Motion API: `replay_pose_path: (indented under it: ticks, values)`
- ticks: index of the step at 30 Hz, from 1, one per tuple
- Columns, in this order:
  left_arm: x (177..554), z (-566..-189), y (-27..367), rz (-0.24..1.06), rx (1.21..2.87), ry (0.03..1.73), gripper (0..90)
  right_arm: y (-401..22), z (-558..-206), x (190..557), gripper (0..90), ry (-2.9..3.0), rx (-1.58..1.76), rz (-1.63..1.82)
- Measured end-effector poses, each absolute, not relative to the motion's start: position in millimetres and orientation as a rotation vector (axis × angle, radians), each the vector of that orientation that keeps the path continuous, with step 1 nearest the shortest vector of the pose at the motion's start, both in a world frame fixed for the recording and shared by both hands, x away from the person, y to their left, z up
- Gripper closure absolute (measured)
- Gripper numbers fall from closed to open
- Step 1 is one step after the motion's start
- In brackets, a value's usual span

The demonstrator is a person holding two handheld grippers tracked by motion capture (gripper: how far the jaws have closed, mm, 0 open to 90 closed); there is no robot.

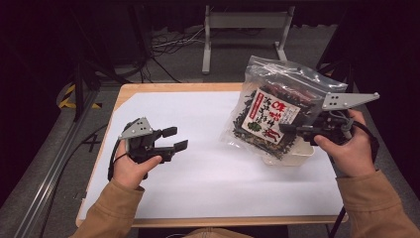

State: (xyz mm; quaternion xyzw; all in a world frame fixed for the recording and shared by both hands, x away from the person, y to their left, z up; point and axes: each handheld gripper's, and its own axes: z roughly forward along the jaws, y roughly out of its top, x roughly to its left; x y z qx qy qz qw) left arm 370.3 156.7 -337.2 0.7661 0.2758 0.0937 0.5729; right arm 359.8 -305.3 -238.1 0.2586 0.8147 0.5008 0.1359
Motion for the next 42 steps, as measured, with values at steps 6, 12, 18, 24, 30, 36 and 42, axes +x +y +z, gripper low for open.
replay_pose_path:
  ticks: [6,12,18,24,30,36,42]
  values:
    - [372,-339,158,0.221,1.801,0.651,34.7,-319,-232,366,71.1,2.293,0.767,1.359]
    - [372,-340,160,0.215,1.805,0.660,34.2,-328,-240,375,71.1,2.258,0.781,1.201]
    - [373,-340,161,0.217,1.801,0.666,34.1,-333,-251,381,71.1,2.249,0.801,1.072]
    - [373,-340,161,0.219,1.803,0.663,34.0,-334,-266,387,71.2,2.270,0.854,0.932]
    - [373,-340,162,0.215,1.803,0.667,33.9,-334,-286,394,71.3,2.291,0.880,0.921]
    - [373,-340,163,0.216,1.804,0.670,33.8,-333,-309,400,71.3,2.296,0.910,0.901]
    - [373,-341,161,0.213,1.807,0.674,32.1,-338,-329,403,71.2,2.275,0.971,0.960]
